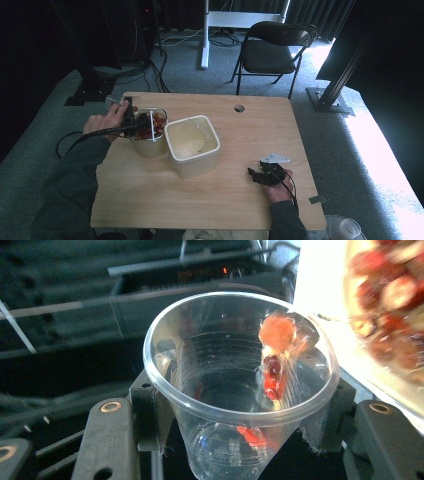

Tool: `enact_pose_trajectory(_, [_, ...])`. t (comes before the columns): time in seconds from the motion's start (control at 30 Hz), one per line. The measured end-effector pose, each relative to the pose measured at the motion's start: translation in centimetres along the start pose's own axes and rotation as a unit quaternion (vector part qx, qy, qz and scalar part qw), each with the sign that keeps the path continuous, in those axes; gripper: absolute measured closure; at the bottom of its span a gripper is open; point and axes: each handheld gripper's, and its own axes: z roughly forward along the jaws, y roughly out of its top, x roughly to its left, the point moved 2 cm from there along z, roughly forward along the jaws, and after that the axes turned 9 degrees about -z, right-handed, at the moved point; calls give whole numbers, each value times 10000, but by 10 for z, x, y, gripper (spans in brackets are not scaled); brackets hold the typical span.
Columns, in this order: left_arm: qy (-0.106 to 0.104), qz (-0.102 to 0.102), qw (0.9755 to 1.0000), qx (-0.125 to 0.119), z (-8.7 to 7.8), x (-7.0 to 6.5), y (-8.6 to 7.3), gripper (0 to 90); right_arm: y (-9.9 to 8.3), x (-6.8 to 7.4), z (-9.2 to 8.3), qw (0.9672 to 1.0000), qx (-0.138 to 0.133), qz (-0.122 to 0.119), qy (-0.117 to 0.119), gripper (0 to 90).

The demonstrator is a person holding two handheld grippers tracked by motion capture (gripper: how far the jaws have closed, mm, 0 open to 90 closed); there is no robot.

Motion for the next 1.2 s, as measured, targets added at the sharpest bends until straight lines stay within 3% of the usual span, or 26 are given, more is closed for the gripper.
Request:
enact_pose_trajectory(0.27, [102, 100, 9999, 35, 1, -1, 3, 410, 1, 0, 0, 10000, 1, 2, -2, 364])
enact_pose_trajectory(0.37, [159, 172, 9997, -92, -2, -3, 5, 411, 1, 0, 1, 10000, 0, 5, 0, 364])
enact_pose_trajectory(0.43, [118, 171, 9998, 52, 3, -3, 3, 412, 1, 0, 1, 10000, 0, 5, 2, 364])
enact_pose_trajectory(0.53, [113, 155, 9998, 9, 2, -4, 2, 412, 0, 0, 0, 10000, 2, -5, 12, 364])
enact_pose_trajectory(0.6, [204, 319, 9993, -55, -1, -5, 4, 413, 0, 0, 0, 10000, 2, -5, 16, 364])
enact_pose_trajectory(0.63, [202, 294, 9993, -115, -2, -5, 4, 415, 0, 0, 0, 10000, 2, -4, 14, 364])
enact_pose_trajectory(0.7, [241, 433, 9988, 42, 3, -6, 3, 415, 1, 1, 0, 10000, 1, -3, 10, 364])
enact_pose_trajectory(0.8, [307, 512, 9982, -63, -1, -7, 5, 415, 1, 1, 0, 10000, 5, 3, 5, 364])
enact_pose_trajectory(1.0, [421, 705, 9966, -29, -1, -9, 6, 415, 1, 1, 1, 10000, 0, 0, 9, 364])
enact_pose_trajectory(1.2, [414, 548, 9976, -42, -1, -5, 6, 415, 1, 1, 1, 10000, 0, -2, 12, 364])
